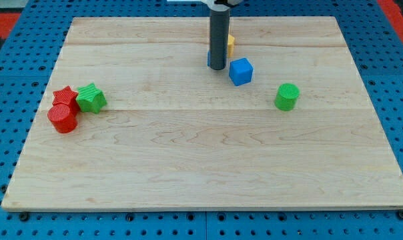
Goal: Place the cube above the green circle
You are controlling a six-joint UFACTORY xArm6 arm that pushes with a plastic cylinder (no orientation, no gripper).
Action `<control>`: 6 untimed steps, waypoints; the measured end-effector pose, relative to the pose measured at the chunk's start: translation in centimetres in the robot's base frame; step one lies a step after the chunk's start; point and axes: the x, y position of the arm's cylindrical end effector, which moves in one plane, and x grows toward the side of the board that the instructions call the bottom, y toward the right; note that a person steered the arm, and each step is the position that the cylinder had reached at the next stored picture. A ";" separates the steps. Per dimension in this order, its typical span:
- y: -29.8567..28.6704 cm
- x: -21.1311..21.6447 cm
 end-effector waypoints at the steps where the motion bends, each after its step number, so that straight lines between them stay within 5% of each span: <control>1: 0.9 1.5; 2: -0.6 1.7; 5: 7.4 2.7; 6: 6.9 0.3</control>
